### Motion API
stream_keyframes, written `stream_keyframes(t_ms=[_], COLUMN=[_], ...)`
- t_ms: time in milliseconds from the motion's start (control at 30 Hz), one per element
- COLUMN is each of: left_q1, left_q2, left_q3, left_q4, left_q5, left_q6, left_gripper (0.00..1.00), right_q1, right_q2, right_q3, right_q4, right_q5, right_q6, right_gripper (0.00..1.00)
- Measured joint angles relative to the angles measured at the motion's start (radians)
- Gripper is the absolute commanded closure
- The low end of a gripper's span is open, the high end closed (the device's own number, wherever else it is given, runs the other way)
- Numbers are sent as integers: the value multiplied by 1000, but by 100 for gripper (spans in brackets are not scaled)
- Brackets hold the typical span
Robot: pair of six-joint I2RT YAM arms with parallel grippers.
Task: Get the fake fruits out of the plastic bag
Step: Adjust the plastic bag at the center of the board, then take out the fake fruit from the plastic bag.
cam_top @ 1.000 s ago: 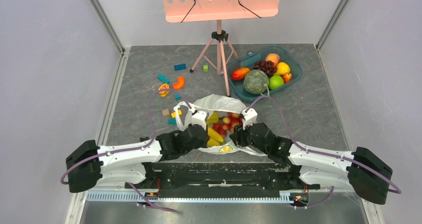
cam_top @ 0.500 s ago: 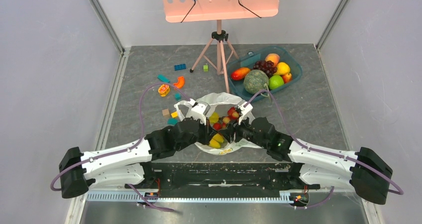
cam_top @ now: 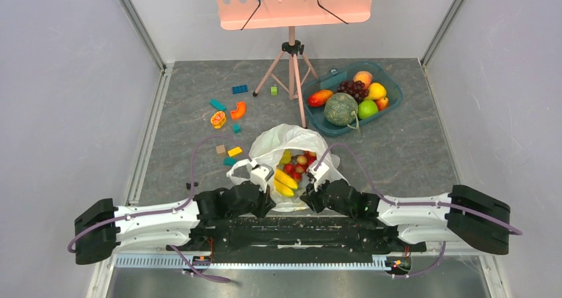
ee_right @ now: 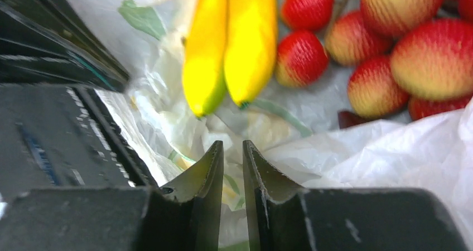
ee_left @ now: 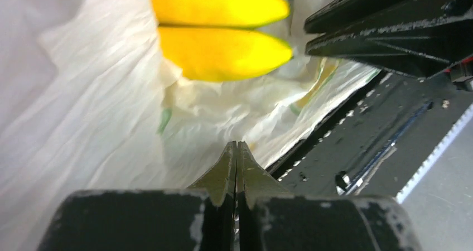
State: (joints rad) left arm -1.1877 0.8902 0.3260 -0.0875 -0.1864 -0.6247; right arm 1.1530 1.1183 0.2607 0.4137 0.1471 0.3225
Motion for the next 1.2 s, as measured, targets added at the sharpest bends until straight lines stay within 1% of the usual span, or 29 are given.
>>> stream_keyframes(t_ms=[133,300,367,500,600,733,800,900,1000,1200], left_q1=[-2,-3,-3,-3,-3,-3,-3,-3,-3,-3], left_q2=[0,18,33,38,22,5,3,3,3,4], left_q3=[-37,-43,-48,-54,-54,-54,-54,-54,-54,-54], left_q4=[0,1,0,-3,-12,-24,-31,-39,-38,-38], left_q5=[-34,-89,-102,-110,-126,-142,-148,-153,-153,-153], left_q6=[-29,-69,-79,-90,-90,-90,-90,-90,-91,-92], left_gripper=[98,98,98,98,98,98,98,98,98,98], right_q1=[22,45,55,73,76,76,76,75,66,19], right_q2=[56,124,146,145,98,10,-24,-56,-42,40], right_q3=[-49,-56,-55,-37,-7,59,90,132,167,180], right_q4=[45,95,98,74,17,-77,-112,-156,-199,-221], right_q5=[83,156,177,206,229,280,303,326,321,265], right_q6=[27,57,68,78,90,129,159,216,286,414], right_gripper=[78,78,76,64,53,29,21,19,19,23])
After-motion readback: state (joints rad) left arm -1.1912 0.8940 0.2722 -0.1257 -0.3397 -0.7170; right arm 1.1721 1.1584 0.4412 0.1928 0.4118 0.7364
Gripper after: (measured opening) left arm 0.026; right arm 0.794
